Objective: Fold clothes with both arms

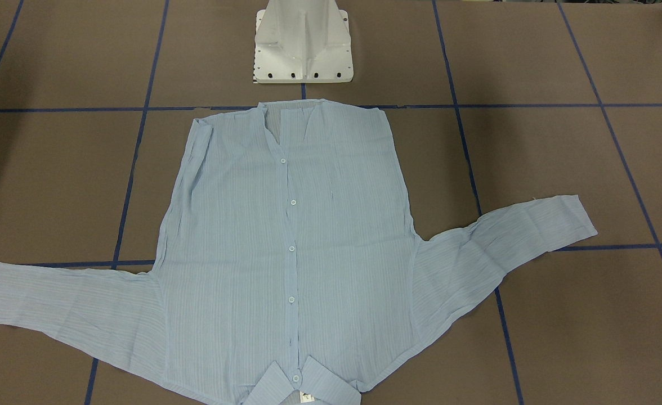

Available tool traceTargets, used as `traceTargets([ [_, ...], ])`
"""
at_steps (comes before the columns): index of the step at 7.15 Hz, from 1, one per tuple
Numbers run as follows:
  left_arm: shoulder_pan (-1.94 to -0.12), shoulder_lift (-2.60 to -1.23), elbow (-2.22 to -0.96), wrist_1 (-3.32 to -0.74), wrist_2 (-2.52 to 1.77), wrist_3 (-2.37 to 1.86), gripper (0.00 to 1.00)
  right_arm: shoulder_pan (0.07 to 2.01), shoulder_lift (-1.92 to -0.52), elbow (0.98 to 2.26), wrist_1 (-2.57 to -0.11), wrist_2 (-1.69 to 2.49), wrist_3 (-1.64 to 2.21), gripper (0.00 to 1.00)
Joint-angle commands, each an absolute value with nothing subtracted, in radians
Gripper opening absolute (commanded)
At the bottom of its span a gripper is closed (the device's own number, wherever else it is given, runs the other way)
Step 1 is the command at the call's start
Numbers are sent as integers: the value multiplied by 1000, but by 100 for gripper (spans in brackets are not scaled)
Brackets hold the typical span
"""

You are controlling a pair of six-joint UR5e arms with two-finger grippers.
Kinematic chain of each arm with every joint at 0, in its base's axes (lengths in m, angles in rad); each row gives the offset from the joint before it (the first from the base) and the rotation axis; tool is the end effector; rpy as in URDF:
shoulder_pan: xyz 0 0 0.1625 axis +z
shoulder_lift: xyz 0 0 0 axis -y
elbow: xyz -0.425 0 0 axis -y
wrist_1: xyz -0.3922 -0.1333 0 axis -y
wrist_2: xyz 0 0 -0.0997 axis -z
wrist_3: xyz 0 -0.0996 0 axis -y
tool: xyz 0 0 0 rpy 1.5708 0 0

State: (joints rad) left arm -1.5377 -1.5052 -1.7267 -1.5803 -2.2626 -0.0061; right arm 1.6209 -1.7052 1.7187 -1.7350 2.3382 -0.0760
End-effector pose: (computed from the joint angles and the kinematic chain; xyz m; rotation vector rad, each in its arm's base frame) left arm -0.0542 -0.4716 0.6176 0.0822 0.6930 0.0604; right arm 0.0853 -0.4193 0.6642 -0.0947 -0.7733 0.0333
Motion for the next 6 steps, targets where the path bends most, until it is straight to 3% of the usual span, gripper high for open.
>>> traceTargets([
  [1,-1534,-1525,-1723,-1639,-2261,-20,100,1620,-1694,1709,-1714,2364,-77,100],
  [5,-1531,-1585,-1706,-1748,-2339,-20,100,1548,-1628,1638,-1461,2422,-72,100],
  [6,-1531,-1589,-1718,-1773,-2339,-15,100,1540,-1603,1520,-1428,2430,-75,100],
])
